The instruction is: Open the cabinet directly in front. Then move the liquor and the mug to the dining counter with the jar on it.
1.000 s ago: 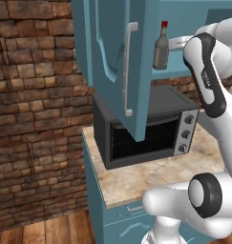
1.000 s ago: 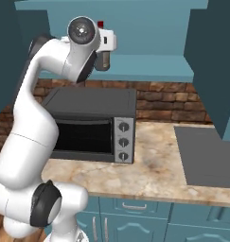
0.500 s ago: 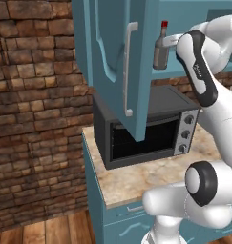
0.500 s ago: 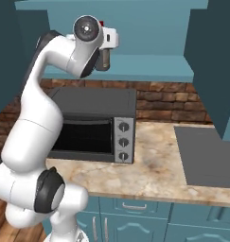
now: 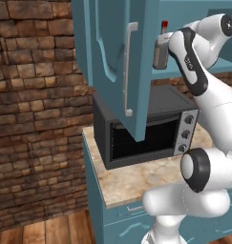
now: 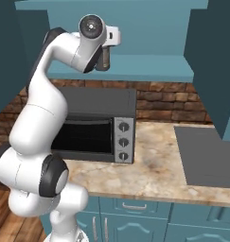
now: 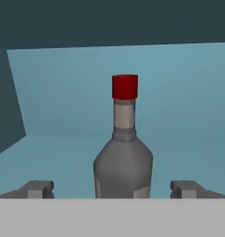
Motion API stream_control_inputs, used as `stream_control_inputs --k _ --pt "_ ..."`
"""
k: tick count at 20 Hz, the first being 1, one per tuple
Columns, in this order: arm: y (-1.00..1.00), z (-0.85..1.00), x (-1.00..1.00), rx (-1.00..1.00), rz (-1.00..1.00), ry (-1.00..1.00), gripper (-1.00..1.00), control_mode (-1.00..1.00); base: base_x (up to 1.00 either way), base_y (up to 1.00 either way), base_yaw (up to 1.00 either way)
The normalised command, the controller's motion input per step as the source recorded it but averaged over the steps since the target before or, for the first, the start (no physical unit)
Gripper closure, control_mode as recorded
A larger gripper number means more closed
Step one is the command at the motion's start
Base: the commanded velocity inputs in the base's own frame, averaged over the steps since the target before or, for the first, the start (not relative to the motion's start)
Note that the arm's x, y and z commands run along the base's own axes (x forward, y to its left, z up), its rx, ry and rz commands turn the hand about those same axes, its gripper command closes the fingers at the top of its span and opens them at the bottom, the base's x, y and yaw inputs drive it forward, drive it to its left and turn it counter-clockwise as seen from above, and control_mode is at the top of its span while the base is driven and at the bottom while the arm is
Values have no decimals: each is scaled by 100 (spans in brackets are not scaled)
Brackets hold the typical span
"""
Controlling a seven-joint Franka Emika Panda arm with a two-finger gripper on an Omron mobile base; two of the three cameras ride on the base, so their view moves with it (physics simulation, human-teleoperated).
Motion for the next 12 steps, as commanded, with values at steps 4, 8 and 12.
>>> stream_control_inputs --k 4,8,12 --pt "0 0 30 0 0 0 -100 -100 0 0 0" --pt "0 0 30 0 0 0 -100 -100 0 0 0" --pt "0 0 29 0 0 0 -100 -100 0 0 0"
